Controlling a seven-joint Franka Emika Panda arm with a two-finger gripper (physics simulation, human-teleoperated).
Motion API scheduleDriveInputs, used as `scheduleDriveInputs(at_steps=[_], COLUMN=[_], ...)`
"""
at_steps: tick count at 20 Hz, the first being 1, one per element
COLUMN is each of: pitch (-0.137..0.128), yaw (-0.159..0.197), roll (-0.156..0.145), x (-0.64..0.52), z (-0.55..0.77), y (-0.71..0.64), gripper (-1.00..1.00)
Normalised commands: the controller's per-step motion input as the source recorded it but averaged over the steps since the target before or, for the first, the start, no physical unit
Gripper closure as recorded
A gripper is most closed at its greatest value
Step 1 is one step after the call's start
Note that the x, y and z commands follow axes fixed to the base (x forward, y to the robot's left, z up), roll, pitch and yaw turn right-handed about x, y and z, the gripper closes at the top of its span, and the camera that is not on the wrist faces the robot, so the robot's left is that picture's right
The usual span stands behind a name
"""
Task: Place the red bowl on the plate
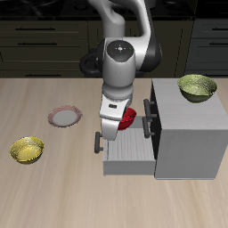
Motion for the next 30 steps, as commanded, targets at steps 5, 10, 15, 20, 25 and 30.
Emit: scheduleDriveInputs(at_steps=[5, 10, 15, 20, 25, 30], pitch=[-0.033, -0.042, -0.027, -0.016, -0.026, -0.042], yaw=[-0.046, -0.056, -0.179, -0.178, -0.236, -0.310], roll=[-0.018, -0.015, -0.039, -0.039, -0.051, -0.033], x=[-0.13, -0.13, -0.11, -0.09, -0.14, -0.14], z=[0.24, 0.29, 0.24, 0.12, 0.19, 0.26], y=[-0.14, -0.11, -0.20, -0.13, -0.15, -0.14], gripper=[1.00, 1.00, 1.00, 1.00, 1.00, 1.00])
